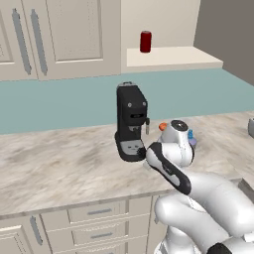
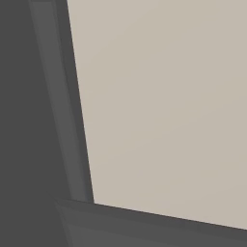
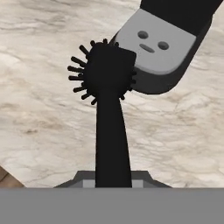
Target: Pick the dish brush and soap dispenser from the cabinet and place them on the counter.
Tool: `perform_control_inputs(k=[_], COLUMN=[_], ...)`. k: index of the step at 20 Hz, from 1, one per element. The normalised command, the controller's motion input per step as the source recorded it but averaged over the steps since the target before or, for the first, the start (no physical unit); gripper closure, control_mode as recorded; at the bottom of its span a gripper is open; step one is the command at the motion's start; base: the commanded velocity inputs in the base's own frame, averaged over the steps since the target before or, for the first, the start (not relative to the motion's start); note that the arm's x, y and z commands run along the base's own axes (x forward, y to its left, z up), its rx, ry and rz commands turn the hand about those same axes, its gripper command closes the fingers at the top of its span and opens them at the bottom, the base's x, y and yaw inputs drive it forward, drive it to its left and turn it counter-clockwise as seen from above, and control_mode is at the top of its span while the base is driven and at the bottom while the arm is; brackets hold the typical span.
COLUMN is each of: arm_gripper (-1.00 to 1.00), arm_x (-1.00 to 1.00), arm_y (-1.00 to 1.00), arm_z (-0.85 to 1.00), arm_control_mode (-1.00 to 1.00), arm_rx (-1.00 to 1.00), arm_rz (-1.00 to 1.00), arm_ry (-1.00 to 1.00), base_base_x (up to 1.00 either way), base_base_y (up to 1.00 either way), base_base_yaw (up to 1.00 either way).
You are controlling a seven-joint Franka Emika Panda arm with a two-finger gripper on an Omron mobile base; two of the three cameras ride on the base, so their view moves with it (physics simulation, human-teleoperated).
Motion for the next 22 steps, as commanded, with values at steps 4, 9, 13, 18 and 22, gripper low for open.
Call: perform_control_inputs(k=[4, 9, 13, 18, 22], arm_gripper=[1.00, 1.00, 1.00, 1.00, 1.00], arm_x=[0.00, -0.03, -0.04, -0.04, -0.12], arm_y=[0.00, -0.04, -0.02, -0.03, -0.08], arm_z=[-0.60, -0.58, -0.56, -0.55, -0.59], arm_control_mode=[-1.00, -1.00, -1.00, -1.00, -1.00], arm_rx=[-0.02, 0.00, 0.00, 0.00, 0.00], arm_rz=[0.00, 0.01, 0.01, 0.01, 0.02], arm_ry=[0.01, 0.00, 0.00, 0.00, 0.00], base_base_x=[0.00, 0.00, 0.00, 0.00, 0.00], base_base_y=[0.00, 0.00, 0.00, 0.00, 0.00], base_base_yaw=[0.00, 0.00, 0.00, 0.00, 0.00])
